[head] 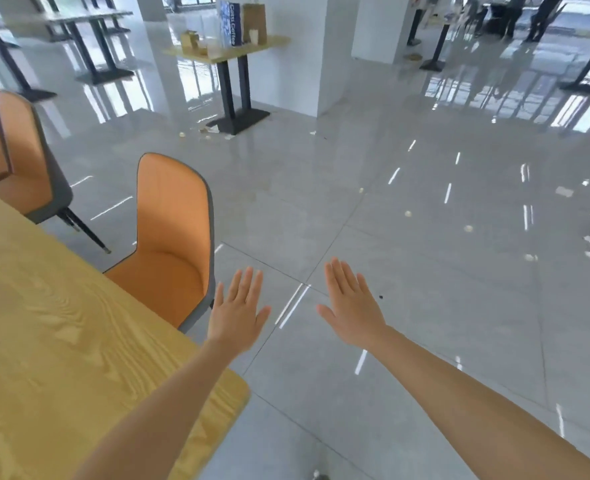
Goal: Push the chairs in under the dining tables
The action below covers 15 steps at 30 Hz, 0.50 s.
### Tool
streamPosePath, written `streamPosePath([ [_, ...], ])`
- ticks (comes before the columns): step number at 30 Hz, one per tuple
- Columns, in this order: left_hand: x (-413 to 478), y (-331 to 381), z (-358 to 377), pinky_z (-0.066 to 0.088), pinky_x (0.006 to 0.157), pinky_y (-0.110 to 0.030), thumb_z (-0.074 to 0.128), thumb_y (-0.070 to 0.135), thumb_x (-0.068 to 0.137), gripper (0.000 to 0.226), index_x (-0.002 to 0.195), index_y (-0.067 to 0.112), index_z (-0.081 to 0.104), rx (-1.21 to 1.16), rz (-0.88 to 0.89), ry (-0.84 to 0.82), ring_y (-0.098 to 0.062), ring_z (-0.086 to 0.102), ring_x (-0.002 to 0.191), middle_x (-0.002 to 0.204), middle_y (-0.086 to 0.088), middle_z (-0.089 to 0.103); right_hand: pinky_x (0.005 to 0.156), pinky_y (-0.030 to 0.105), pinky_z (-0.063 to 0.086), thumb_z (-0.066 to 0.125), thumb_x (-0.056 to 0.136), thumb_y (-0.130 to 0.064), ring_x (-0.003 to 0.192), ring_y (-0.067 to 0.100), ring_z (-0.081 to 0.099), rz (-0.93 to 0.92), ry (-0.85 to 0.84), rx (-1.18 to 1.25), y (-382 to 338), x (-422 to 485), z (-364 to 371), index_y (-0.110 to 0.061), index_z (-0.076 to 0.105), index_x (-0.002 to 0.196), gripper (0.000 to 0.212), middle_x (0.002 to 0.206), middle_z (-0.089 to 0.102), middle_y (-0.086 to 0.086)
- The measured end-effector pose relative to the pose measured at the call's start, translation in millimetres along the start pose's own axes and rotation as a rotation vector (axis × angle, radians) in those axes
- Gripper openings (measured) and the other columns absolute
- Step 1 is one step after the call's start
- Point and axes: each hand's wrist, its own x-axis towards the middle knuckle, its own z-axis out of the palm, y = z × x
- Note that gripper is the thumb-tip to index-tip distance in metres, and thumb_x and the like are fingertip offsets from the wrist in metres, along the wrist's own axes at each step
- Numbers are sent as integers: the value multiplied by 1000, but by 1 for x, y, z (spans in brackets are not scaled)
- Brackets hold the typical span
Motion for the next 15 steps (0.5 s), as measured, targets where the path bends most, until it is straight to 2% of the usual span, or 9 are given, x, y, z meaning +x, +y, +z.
streamPosePath([
  [1, 17, 2, -5, -4, 120, -42, 6, 52, 95, 67, 148, 16, -14, 10, -13, -11, -22, -11, 148, 160, -4, -13, 120, 38, -5, 30, 101, -36, 148, 25, -13, -16, 4, -1, 9, 18, -8, -7, -17, 147, 72, 158, -19, 10],
  [2, 32, 3, -10, -4, 120, -42, 0, 54, 93, 69, 147, 16, -15, 20, -26, -14, -22, -12, 148, 159, -3, -14, 120, 38, -4, 30, 101, -37, 148, 24, -13, -36, -2, 6, 18, 36, -14, -7, -17, 147, 72, 158, -20, 9],
  [4, 62, 2, -15, -2, 120, -43, -26, 65, 73, 90, 147, 15, -14, 33, -51, 7, -23, -9, 148, 160, -3, -10, 120, 39, -3, 25, 100, -42, 148, 26, -12, -88, -24, 24, 33, 69, -23, -7, -15, 147, 71, 158, -18, 10],
  [6, 95, -1, -20, 2, 120, -45, -37, 69, 62, 106, 148, 14, -8, 20, -94, 33, -25, -5, 148, 160, -4, -5, 120, 45, 5, 12, 89, -52, 148, 32, -1, -168, 17, 43, 46, 105, -26, -3, -4, 148, 78, 159, -6, 14],
  [8, 133, -3, -24, 10, 119, -47, -20, 65, 75, 94, 149, 13, 2, 29, -148, 35, -27, 4, 148, 159, -6, 3, 119, 49, 13, 4, 77, -55, 146, 35, 8, -247, 46, 38, 61, 148, -31, 0, 5, 148, 89, 157, 3, 15],
  [10, 171, -2, -31, 22, 115, -50, 3, 54, 85, 79, 148, 10, 18, 66, -212, 71, -31, 21, 145, 157, -10, 18, 119, 43, 2, -3, 71, -57, 147, 29, -3, -298, 9, 18, 73, 196, -44, -3, -5, 148, 94, 157, -10, 9],
  [11, 190, -3, -33, 21, 115, -49, 9, 52, 89, 73, 148, 10, 17, 73, -241, 83, -31, 20, 145, 157, -10, 17, 119, 40, -2, -1, 75, -58, 148, 27, -7, -323, 5, 21, 79, 221, -50, -5, -9, 148, 91, 157, -13, 9],
  [13, 228, -8, -34, 5, 120, -44, 14, 49, 97, 65, 150, 15, -3, 55, -302, 83, -25, -3, 148, 160, -5, -5, 119, 39, -5, 18, 95, -50, 148, 27, -10, -384, 2, 0, 89, 271, -67, -6, -12, 147, 75, 158, -15, 11],
  [15, 262, -14, -44, -3, 120, -41, 18, 46, 99, 65, 148, 17, -12, 48, -406, 74, -22, -13, 147, 159, -4, -15, 120, 39, -5, 31, 100, -39, 148, 24, -13, -453, -33, -27, 96, 317, -87, -8, -14, 148, 73, 158, -17, 10],
])
